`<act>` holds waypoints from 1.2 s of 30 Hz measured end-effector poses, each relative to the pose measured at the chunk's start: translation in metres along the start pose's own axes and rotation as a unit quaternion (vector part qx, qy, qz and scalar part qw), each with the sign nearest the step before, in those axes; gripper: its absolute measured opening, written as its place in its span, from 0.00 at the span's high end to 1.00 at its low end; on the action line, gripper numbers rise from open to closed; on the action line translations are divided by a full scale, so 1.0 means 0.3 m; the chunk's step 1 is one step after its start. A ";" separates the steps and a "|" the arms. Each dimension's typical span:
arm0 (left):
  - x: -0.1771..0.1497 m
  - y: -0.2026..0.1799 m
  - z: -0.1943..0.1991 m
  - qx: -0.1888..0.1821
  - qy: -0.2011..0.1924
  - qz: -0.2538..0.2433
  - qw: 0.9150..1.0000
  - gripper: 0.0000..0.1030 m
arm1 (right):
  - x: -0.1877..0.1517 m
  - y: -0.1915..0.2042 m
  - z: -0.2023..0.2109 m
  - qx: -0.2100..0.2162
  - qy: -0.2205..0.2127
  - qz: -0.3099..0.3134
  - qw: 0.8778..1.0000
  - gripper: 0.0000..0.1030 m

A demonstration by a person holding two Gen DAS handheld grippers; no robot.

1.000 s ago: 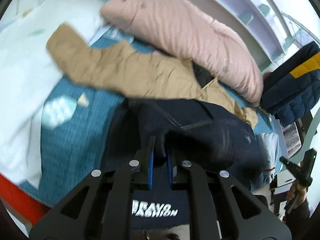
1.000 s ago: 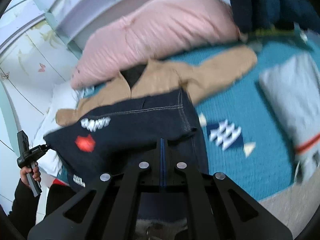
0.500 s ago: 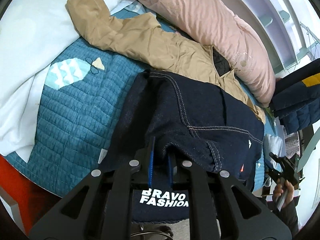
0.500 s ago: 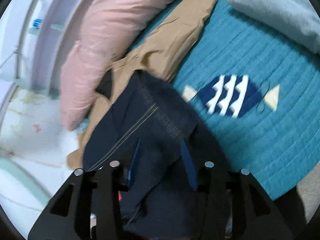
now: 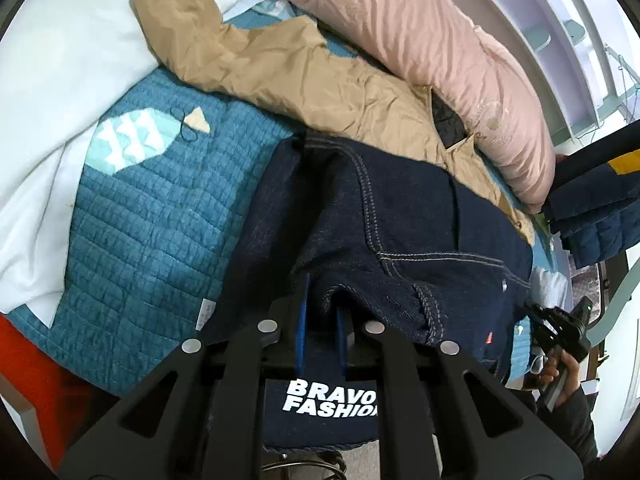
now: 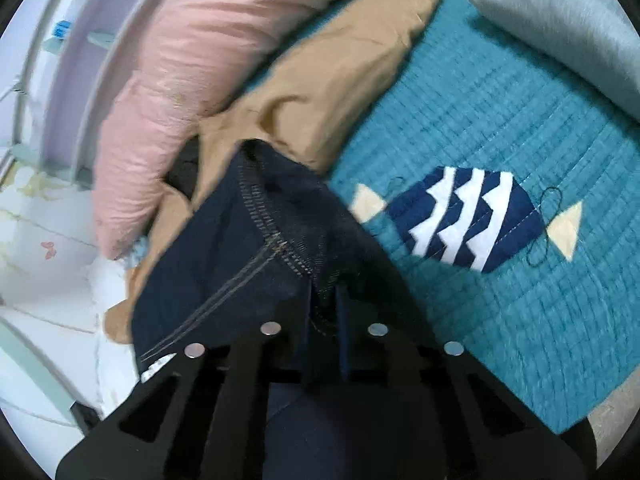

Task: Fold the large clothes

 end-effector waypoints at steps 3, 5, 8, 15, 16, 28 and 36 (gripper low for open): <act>0.012 -0.021 0.064 -0.010 -0.017 -0.006 1.000 0.89 | -0.021 0.054 0.124 0.026 -0.007 0.026 0.999 0.92; 0.014 -0.036 0.108 -0.008 -0.026 -0.017 0.999 0.89 | -0.028 0.081 0.195 0.034 -0.012 0.041 0.998 0.93; -0.002 -0.040 0.163 -0.005 -0.024 -0.019 1.000 0.89 | -0.063 0.121 0.304 0.054 -0.008 0.053 0.997 0.93; -0.104 0.025 0.208 0.028 -0.006 -0.005 1.000 0.89 | -0.175 0.079 0.334 0.013 0.030 0.062 0.998 0.94; -0.114 0.049 0.200 0.031 -0.001 0.002 1.000 0.89 | -0.189 0.050 0.313 0.001 0.041 0.053 0.998 0.94; -0.168 0.138 0.178 0.075 0.042 0.009 0.996 0.61 | -0.281 -0.051 0.099 -0.149 0.112 0.120 0.975 0.82; -0.101 -0.085 0.348 0.060 -0.042 -0.078 0.994 0.39 | -0.287 0.200 0.269 -0.152 0.006 0.251 0.956 0.55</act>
Point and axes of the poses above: each gripper's, at about its wrist camera, not at the fingertips, and z roughly against the way its jaws point, y to its left, x to its top, the point moved 3 cm from there along -z, roughly the way its jaws point, and after that the axes turned 5 degrees about -x, right-handed, at the moved point
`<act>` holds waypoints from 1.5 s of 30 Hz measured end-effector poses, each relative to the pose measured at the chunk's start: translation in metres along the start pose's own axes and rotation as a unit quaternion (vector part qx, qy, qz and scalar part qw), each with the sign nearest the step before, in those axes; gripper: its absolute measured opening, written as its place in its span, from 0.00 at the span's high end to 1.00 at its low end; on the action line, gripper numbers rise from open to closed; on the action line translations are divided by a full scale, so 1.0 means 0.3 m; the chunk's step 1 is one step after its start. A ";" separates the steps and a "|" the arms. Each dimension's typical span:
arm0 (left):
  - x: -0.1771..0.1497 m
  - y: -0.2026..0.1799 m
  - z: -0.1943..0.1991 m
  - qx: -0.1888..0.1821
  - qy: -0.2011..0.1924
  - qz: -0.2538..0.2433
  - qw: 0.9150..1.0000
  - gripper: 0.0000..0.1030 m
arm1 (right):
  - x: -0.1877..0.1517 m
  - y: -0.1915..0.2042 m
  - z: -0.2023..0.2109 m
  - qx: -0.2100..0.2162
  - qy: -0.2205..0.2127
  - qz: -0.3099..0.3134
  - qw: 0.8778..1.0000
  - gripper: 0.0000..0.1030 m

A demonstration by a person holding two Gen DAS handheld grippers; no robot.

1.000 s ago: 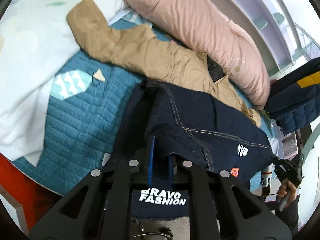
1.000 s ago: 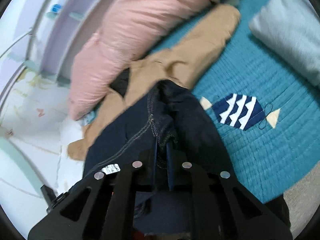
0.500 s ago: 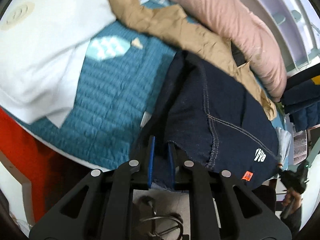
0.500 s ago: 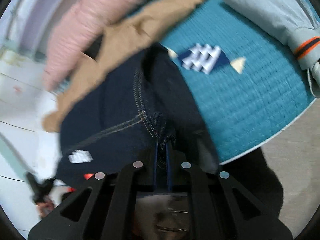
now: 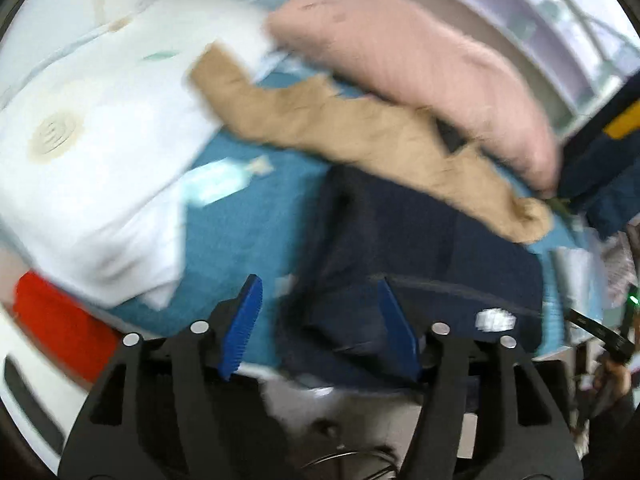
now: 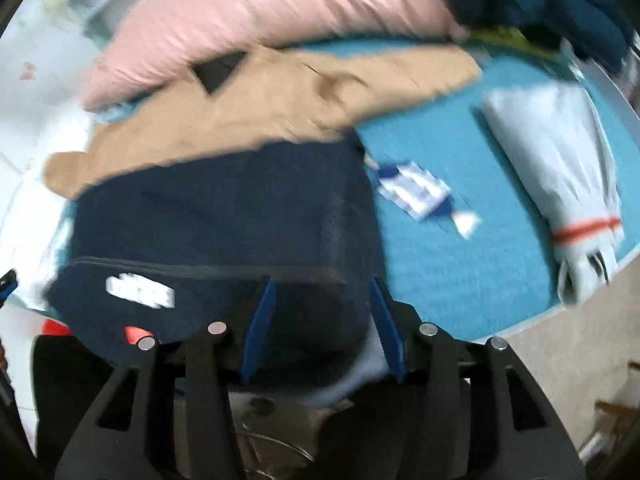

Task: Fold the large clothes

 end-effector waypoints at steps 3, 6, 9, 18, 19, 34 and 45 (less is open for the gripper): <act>-0.001 -0.119 -0.102 -0.071 0.024 -0.008 0.997 0.38 | 0.050 0.155 -0.027 0.077 -0.002 0.019 0.997 0.74; -0.057 -0.195 -0.242 -0.082 0.065 -0.017 0.994 0.38 | 0.100 0.342 -0.113 0.136 0.017 0.035 0.990 0.99; -0.140 -0.179 -0.391 -0.040 0.130 -0.011 0.991 0.39 | 0.153 0.479 -0.222 0.152 0.042 0.042 0.987 1.00; -0.197 -0.144 -0.461 -0.041 0.148 -0.029 0.988 0.39 | 0.185 0.595 -0.544 0.101 0.112 0.049 0.987 1.00; -0.195 -0.137 -0.454 -0.052 0.143 -0.024 0.988 0.39 | 0.188 0.581 -0.555 0.112 0.116 0.030 0.986 1.00; -0.098 0.145 -0.245 -0.082 0.057 0.130 0.986 0.29 | 0.010 0.581 -0.411 0.108 0.138 0.041 0.984 1.00; -0.172 0.228 -0.342 -0.068 0.107 0.171 0.977 0.29 | -0.155 0.590 -0.418 0.098 0.145 0.056 0.983 1.00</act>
Point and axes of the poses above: each gripper's, at about its wrist camera, not at the fingertips, and z roughly against the way its jaws point, y to its left, x to its top, the point moved 3 cm from there along -z, roughly the way its jaws point, and after that the axes turned 5 degrees about -x, right-handed, at the moved point
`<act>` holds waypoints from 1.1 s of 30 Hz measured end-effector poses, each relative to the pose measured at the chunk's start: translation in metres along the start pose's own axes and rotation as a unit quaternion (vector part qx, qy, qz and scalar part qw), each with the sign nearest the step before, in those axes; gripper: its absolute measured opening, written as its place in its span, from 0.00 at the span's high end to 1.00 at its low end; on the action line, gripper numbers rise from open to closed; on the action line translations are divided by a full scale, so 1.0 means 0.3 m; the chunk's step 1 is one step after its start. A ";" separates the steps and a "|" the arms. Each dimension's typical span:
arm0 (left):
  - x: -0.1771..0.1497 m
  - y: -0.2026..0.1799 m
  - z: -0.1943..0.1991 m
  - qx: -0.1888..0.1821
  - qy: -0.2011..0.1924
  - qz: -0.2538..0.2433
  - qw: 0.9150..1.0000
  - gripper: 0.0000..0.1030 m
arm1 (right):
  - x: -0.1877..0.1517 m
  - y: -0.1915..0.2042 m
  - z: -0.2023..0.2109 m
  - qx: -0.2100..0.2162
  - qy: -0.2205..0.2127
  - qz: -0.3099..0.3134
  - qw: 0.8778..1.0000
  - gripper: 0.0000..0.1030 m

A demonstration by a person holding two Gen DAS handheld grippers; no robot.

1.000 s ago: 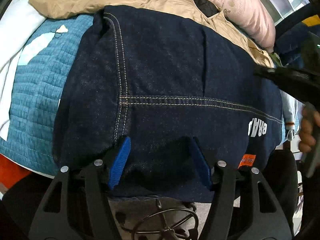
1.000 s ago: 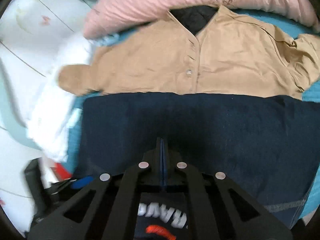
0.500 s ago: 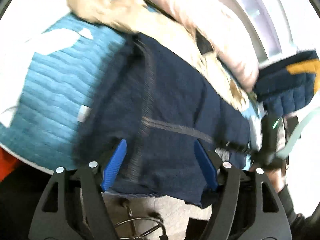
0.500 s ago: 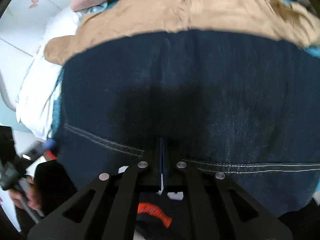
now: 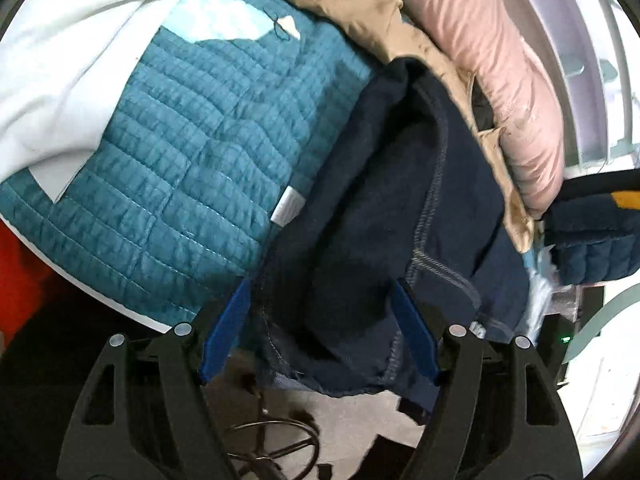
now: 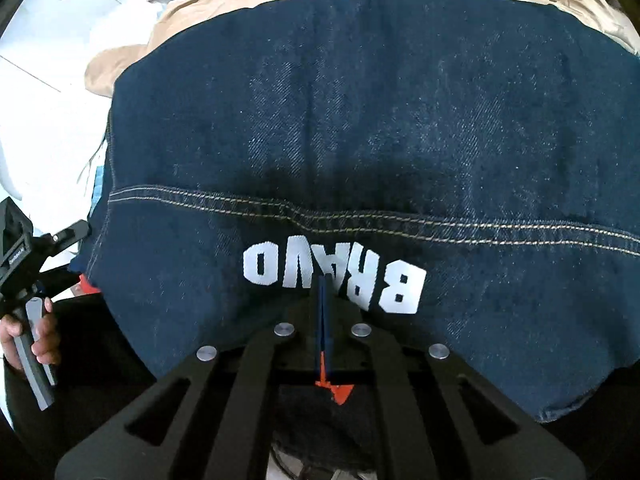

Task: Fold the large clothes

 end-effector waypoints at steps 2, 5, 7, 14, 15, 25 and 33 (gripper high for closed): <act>0.002 0.014 -0.014 0.003 0.002 0.001 1.000 0.28 | 0.002 0.003 0.016 0.000 0.003 -0.002 1.000 1.00; 0.008 0.028 -0.026 -0.006 0.006 0.020 1.000 0.28 | -0.009 -0.005 0.055 0.044 0.012 -0.030 0.998 0.98; 0.004 0.017 -0.019 -0.012 0.008 0.015 1.000 0.36 | -0.032 -0.002 0.080 0.060 0.012 -0.024 0.998 0.98; -0.024 -0.068 0.054 -0.033 -0.014 -0.021 0.999 0.76 | -0.043 -0.046 0.013 0.076 0.042 -0.047 0.995 0.99; -0.029 -0.084 0.078 -0.044 -0.021 -0.024 0.999 0.78 | -0.050 -0.037 0.029 0.071 0.042 -0.041 0.996 0.96; -0.086 -0.268 0.196 -0.082 -0.039 -0.092 0.992 0.85 | -0.119 -0.086 -0.014 0.095 0.061 -0.037 0.993 0.98; -0.127 -0.509 0.259 -0.106 -0.053 -0.173 0.978 0.86 | -0.120 -0.160 0.084 0.138 0.016 -0.058 0.989 0.92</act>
Point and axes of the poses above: each gripper's, at about its wrist camera, not at the fingertips, and z roughly against the way its jaws point, y to its left, x to its top, the point moved 3 cm from there along -z, roughly the way its jaws point, and after that the axes turned 5 degrees about -x, right-handed, at the moved point
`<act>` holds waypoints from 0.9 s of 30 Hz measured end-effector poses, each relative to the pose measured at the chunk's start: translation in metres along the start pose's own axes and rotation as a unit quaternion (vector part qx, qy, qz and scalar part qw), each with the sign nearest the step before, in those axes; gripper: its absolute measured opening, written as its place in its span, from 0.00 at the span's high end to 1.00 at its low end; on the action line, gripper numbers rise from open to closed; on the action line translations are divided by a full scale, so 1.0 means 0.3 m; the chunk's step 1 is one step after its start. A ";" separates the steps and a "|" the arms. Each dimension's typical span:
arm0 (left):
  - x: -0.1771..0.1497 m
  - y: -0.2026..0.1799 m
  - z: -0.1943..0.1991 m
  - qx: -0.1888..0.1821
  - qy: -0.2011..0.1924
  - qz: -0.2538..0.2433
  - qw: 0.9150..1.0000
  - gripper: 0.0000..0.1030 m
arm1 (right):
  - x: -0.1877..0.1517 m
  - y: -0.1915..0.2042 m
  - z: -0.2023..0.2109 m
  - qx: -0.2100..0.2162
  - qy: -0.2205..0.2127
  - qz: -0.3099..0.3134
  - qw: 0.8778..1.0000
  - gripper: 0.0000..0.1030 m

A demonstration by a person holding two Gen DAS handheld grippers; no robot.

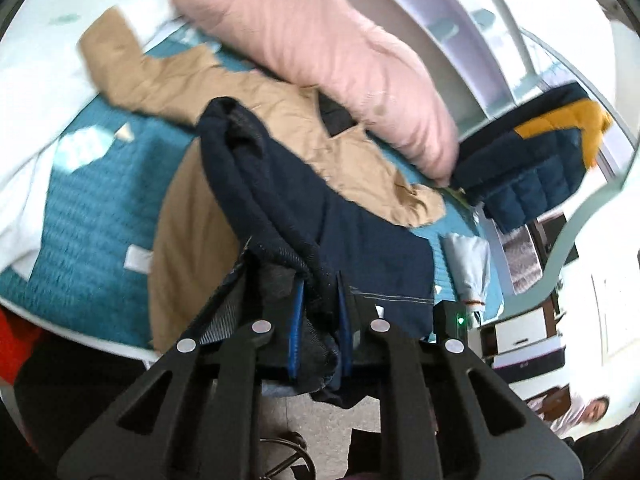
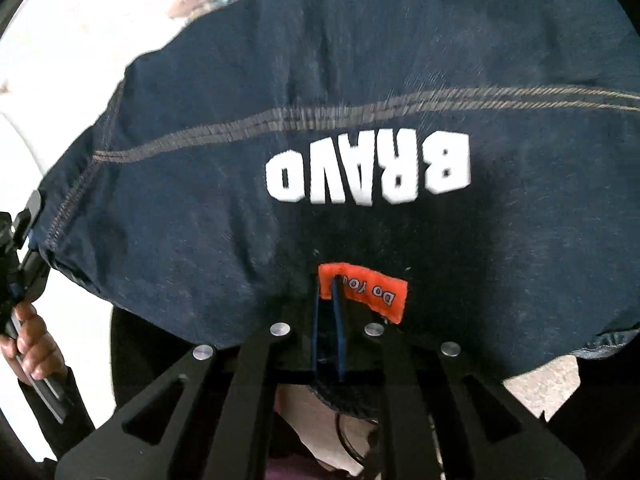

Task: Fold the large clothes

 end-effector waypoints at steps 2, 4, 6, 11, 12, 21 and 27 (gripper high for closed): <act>0.006 -0.057 -0.017 -0.001 0.004 -0.021 1.000 0.86 | 0.002 -0.029 0.049 0.012 -0.021 -0.006 1.000 0.92; 0.012 -0.122 -0.040 -0.005 0.008 -0.039 0.999 0.86 | 0.005 -0.064 0.108 0.024 -0.041 -0.013 0.999 0.92; 0.011 -0.198 -0.076 -0.014 0.015 -0.063 0.998 0.86 | 0.003 -0.092 0.167 0.039 -0.062 -0.018 0.997 0.92; -0.001 -0.376 -0.194 -0.043 0.044 -0.115 0.992 0.86 | 0.002 -0.114 0.318 0.078 -0.131 -0.015 0.988 0.92; -0.003 -0.419 -0.230 -0.051 0.050 -0.123 0.990 0.86 | -0.006 -0.114 0.343 0.085 -0.144 -0.015 0.986 0.90; -0.034 -0.635 -0.413 -0.077 0.090 -0.168 0.979 0.86 | -0.111 -0.043 0.515 0.111 -0.215 0.045 0.969 0.36; -0.061 -0.683 -0.466 -0.080 0.111 -0.176 0.975 0.86 | -0.056 0.063 0.512 0.108 -0.224 0.092 0.964 0.36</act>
Point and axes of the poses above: each gripper's, at about its wrist camera, not at the fingertips, and z roughly against the way its jaws point, y to its left, x to its top, the point moved 3 cm from there along -z, roughly the way its jaws point, and after that the axes turned 5 degrees about -x, right-handed, at the moved point
